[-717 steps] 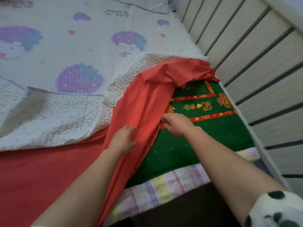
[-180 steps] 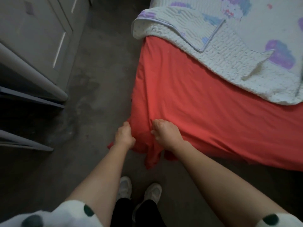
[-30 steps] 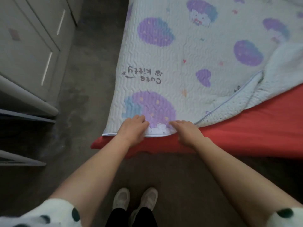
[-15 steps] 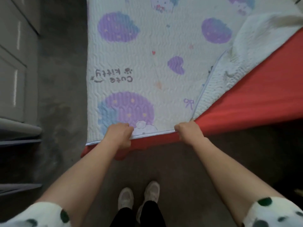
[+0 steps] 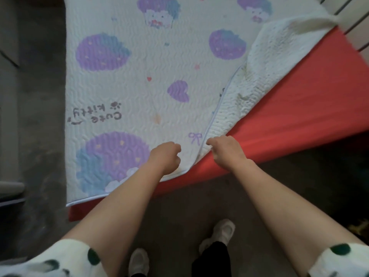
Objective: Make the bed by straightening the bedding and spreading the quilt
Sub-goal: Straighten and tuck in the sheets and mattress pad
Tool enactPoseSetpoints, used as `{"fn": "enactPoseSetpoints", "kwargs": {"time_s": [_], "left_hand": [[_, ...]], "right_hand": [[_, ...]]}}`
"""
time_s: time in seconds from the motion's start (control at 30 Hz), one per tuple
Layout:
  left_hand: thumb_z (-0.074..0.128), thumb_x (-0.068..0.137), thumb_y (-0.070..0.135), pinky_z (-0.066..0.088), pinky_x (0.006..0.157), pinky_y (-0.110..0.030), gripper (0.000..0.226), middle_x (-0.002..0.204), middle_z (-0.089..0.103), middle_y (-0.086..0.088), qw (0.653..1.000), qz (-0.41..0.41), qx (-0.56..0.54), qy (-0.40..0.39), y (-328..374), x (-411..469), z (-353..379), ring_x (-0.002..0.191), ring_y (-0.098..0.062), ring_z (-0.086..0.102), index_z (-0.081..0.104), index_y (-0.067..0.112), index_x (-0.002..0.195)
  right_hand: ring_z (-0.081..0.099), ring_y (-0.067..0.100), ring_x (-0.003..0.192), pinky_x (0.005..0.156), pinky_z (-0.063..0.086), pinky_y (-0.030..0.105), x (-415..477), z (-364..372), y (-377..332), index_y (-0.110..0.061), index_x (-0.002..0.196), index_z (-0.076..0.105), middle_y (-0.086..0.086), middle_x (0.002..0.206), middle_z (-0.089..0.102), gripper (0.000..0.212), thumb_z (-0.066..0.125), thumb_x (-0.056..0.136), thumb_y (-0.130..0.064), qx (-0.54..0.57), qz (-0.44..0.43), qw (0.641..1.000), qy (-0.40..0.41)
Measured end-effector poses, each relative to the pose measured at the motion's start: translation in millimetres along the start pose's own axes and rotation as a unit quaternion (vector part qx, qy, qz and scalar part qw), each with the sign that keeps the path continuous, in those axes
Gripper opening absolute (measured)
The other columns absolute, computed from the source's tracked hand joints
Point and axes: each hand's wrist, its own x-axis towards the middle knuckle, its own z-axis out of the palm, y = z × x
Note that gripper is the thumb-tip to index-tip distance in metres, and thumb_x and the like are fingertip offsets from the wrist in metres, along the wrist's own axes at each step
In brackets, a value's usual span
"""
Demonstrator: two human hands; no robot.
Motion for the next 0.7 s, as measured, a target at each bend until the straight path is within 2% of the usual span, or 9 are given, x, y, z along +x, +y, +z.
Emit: {"fn": "enactPoseSetpoints", "kwargs": {"time_s": [0.17, 0.37, 0.53, 0.7], "left_hand": [[0.048, 0.091, 0.019, 0.043, 0.091, -0.034, 0.038, 0.125, 0.055, -0.003, 0.998, -0.009, -0.053, 0.030, 71, 70, 0, 0.115, -0.025, 0.052, 0.053, 0.016, 0.129], [0.051, 0.090, 0.022, 0.044, 0.094, -0.038, 0.041, 0.127, 0.052, -0.010, 0.992, -0.075, -0.069, 0.072, 127, 145, -9, 0.117, -0.028, 0.050, 0.051, 0.010, 0.129], [0.050, 0.092, 0.022, 0.041, 0.095, -0.039, 0.041, 0.130, 0.050, -0.012, 0.983, -0.135, -0.104, 0.074, 142, 183, -6, 0.119, -0.030, 0.049, 0.050, 0.009, 0.131], [0.047, 0.093, 0.020, 0.043, 0.093, -0.038, 0.036, 0.128, 0.053, -0.011, 0.980, -0.136, -0.124, 0.069, 148, 223, -10, 0.116, -0.029, 0.051, 0.053, 0.010, 0.127]], "right_hand": [[0.057, 0.032, 0.101, 0.084, 0.039, 0.040, 22, -7, 92, -0.014, 0.117, 0.060, 0.010, 0.107, 0.065, 0.031, 0.044, 0.091, -0.010, 0.038, 0.011, 0.998, 0.044], [0.058, 0.037, 0.093, 0.067, 0.028, 0.033, 51, -22, 201, -0.012, 0.101, 0.063, 0.014, 0.097, 0.066, 0.021, 0.045, 0.090, -0.010, 0.058, 0.033, 0.995, 0.072], [0.056, 0.036, 0.105, 0.080, 0.041, 0.037, 89, -31, 253, -0.017, 0.119, 0.062, 0.015, 0.112, 0.065, 0.031, 0.047, 0.092, -0.013, 0.071, 0.039, 0.995, 0.059], [0.057, 0.035, 0.106, 0.084, 0.043, 0.038, 153, -38, 286, -0.019, 0.120, 0.063, 0.014, 0.115, 0.063, 0.034, 0.046, 0.092, -0.011, 0.094, 0.033, 0.994, 0.050]]}}
